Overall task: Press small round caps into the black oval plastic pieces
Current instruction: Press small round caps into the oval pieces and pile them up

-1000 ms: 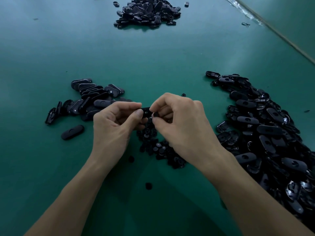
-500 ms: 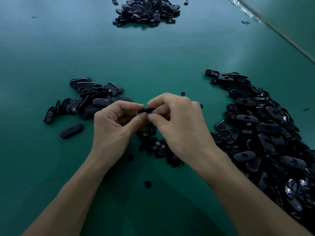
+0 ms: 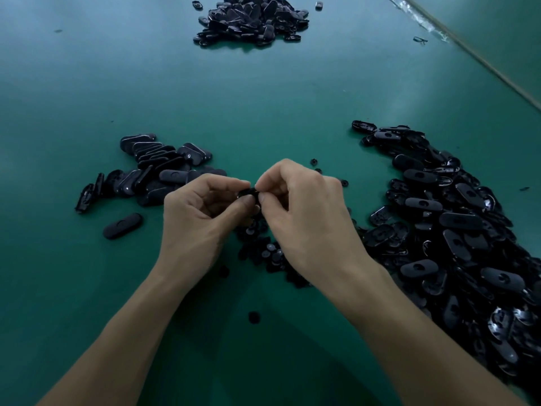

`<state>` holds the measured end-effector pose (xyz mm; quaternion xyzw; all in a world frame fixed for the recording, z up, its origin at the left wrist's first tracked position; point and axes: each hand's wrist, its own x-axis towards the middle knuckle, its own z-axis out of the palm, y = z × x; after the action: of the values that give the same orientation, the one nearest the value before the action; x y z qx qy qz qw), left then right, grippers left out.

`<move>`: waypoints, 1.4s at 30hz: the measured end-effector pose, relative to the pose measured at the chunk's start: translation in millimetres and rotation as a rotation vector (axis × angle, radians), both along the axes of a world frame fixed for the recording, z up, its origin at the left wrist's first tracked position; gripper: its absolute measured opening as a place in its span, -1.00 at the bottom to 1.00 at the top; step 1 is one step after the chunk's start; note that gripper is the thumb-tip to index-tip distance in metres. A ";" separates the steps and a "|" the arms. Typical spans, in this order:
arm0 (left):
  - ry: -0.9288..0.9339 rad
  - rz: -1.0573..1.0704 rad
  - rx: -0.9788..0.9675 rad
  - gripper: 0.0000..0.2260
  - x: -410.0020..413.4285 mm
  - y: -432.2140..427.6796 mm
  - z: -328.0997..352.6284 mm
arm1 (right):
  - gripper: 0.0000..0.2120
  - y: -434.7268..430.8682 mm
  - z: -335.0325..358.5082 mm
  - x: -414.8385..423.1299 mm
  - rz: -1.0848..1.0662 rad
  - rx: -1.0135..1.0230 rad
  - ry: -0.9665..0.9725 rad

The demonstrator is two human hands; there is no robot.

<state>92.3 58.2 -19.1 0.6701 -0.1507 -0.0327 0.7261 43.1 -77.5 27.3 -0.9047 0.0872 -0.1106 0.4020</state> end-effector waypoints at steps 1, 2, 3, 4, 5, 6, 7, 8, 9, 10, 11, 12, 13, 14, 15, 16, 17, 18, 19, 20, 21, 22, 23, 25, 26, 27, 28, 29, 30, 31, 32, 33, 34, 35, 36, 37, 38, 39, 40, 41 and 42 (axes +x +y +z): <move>-0.004 0.000 0.001 -0.88 0.2 -0.1 -0.1 | -0.89 -0.4 0.6 -0.2 0.000 -0.001 0.001; -0.008 0.002 0.003 -0.87 0.5 -0.1 -0.1 | -0.89 -0.9 1.2 -0.1 0.005 -0.001 0.002; -0.010 0.003 0.002 -0.86 0.5 0.0 0.1 | -0.88 -1.3 1.7 -0.2 0.013 0.001 0.003; -0.010 0.002 -0.001 -0.86 0.6 0.0 0.3 | -0.88 -1.7 2.7 0.0 0.022 0.004 0.003; -0.012 0.001 -0.003 -0.87 0.3 -0.1 0.7 | -0.87 -2.0 3.6 0.3 0.030 0.008 0.003; -0.016 0.000 -0.002 -0.88 0.0 -0.3 1.2 | -0.86 -2.4 4.6 0.6 0.037 0.013 0.003; -0.019 -0.001 0.000 -0.88 -0.3 -0.4 1.9 | -0.85 -2.7 5.5 1.2 0.044 0.015 0.003; -0.020 -0.001 0.001 -0.88 -0.5 -0.4 2.3 | -0.85 -2.9 5.9 1.7 0.050 0.012 0.004; -0.019 -0.002 0.001 -0.89 -0.6 -0.3 2.5 | -0.85 -2.9 5.8 2.2 0.052 0.006 0.009; -0.018 -0.007 0.003 -0.88 -0.8 -0.1 2.7 | -0.85 -3.1 5.2 2.2 0.051 -0.002 0.017; -0.022 -0.015 0.011 -0.88 -0.6 0.0 2.7 | -0.86 -3.1 4.5 2.3 0.048 -0.006 0.027; -0.030 -0.025 0.029 -0.86 -0.4 0.3 2.6 | -0.86 -3.1 3.9 2.2 0.043 -0.007 0.037; -0.043 -0.034 0.054 -0.83 -0.5 0.3 2.3 | -0.87 -2.9 3.4 1.8 0.037 -0.006 0.044; -0.056 -0.042 0.078 -0.79 -0.6 0.2 1.9 | -0.88 -2.8 3.3 1.5 0.031 -0.004 0.047; -0.066 -0.047 0.093 -0.77 -0.7 0.3 1.6 | -0.88 -2.6 3.3 1.0 0.025 -0.004 0.045; -0.072 -0.049 0.096 -0.76 -0.7 0.7 1.4 | -0.87 -2.1 3.7 0.6 0.021 -0.008 0.043; -0.075 -0.048 0.094 -0.77 -0.8 0.8 1.1 | -0.86 -1.7 4.2 0.4 0.018 -0.015 0.042; -0.075 -0.047 0.090 -0.79 -0.7 1.1 0.9 | -0.86 -1.3 4.9 0.1 0.017 -0.023 0.040; -0.075 -0.045 0.087 -0.81 -0.7 1.3 0.8 | -0.85 -0.9 5.4 -0.1 0.018 -0.027 0.039; -0.078 -0.041 0.084 -0.84 -0.5 1.6 0.7 | -0.85 -0.3 6.0 -0.5 0.022 -0.030 0.039; -0.082 -0.036 0.084 -0.86 -0.3 2.0 0.9 | -0.85 0.4 6.7 -0.7 0.029 -0.036 0.042; -0.085 -0.034 0.084 -0.87 0.1 2.3 1.3 | -0.85 0.9 7.3 -0.9 0.039 -0.046 0.048; -0.085 -0.035 0.081 -0.87 0.5 2.1 1.6 | -0.86 1.2 7.7 -1.0 0.051 -0.054 0.054; -0.081 -0.035 0.071 -0.87 1.7 1.8 0.7 | -0.86 0.1 8.3 -0.4 0.077 -0.052 0.061; -0.080 -0.029 0.072 -0.87 2.5 1.4 -0.3 | -0.86 -1.2 8.5 0.4 0.088 -0.047 0.058; -0.080 -0.024 0.080 -0.86 3.0 0.8 -1.3 | -0.88 -2.7 8.5 1.2 0.092 -0.046 0.049; -0.081 -0.023 0.089 -0.86 3.2 0.4 -2.2 | -0.89 -4.3 8.6 1.9 0.092 -0.047 0.036; -0.080 -0.025 0.093 -0.85 3.0 -0.1 -2.9 | -0.90 -6.1 8.4 2.8 0.092 -0.055 0.023; -0.077 -0.028 0.090 -0.83 2.9 -0.3 -3.4 | -0.88 -7.5 8.0 3.9 0.096 -0.072 0.017; -0.071 -0.031 0.079 -0.81 2.8 -0.1 -3.4 | -0.85 -8.7 7.5 4.9 0.105 -0.095 0.021; -0.061 -0.033 0.061 -0.81 2.8 0.2 -3.1 | -0.82 -9.8 6.6 5.7 0.116 -0.106 0.037; -0.047 -0.036 0.037 -0.83 3.0 0.3 -2.5 | -0.79 -11.1 5.5 6.4 0.130 -0.088 0.052; -0.034 -0.041 0.013 -0.86 2.8 0.3 -1.9 | -0.79 -12.7 4.7 6.9 0.143 -0.040 0.061; -0.024 -0.044 -0.005 -0.87 2.8 0.4 -1.2 | -0.79 -14.5 4.0 7.2 0.150 0.016 0.062; -0.015 -0.045 -0.015 -0.87 2.8 0.2 -0.7 | -0.80 -16.3 3.6 7.8 0.151 0.059 0.056; -0.006 -0.045 -0.017 -0.85 2.6 0.3 -0.2 | -0.81 -18.4 3.2 8.3 0.152 0.087 0.049; 0.004 -0.044 -0.016 -0.84 2.7 0.1 -0.2 | -0.83 -20.7 2.9 8.8 0.156 0.105 0.042; 0.016 -0.044 -0.018 -0.83 2.8 -0.1 -0.3 | -0.83 -22.6 2.6 9.2 0.161 0.120 0.039; 0.027 -0.046 -0.021 -0.82 3.1 -0.1 -0.5 | -0.84 -23.8 2.5 9.4 0.165 0.130 0.037; 0.037 -0.049 -0.024 -0.82 3.2 0.0 -0.7 | -0.85 -24.6 2.5 9.4 0.166 0.132 0.036; 0.042 -0.053 -0.024 -0.82 3.2 -0.1 -0.9 | -0.85 -24.8 2.2 9.4 0.164 0.126 0.035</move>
<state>95.5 58.1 -20.0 0.6563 -0.1535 -0.0642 0.7359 52.5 -102.3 29.5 -0.8836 0.0267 -0.0560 0.4640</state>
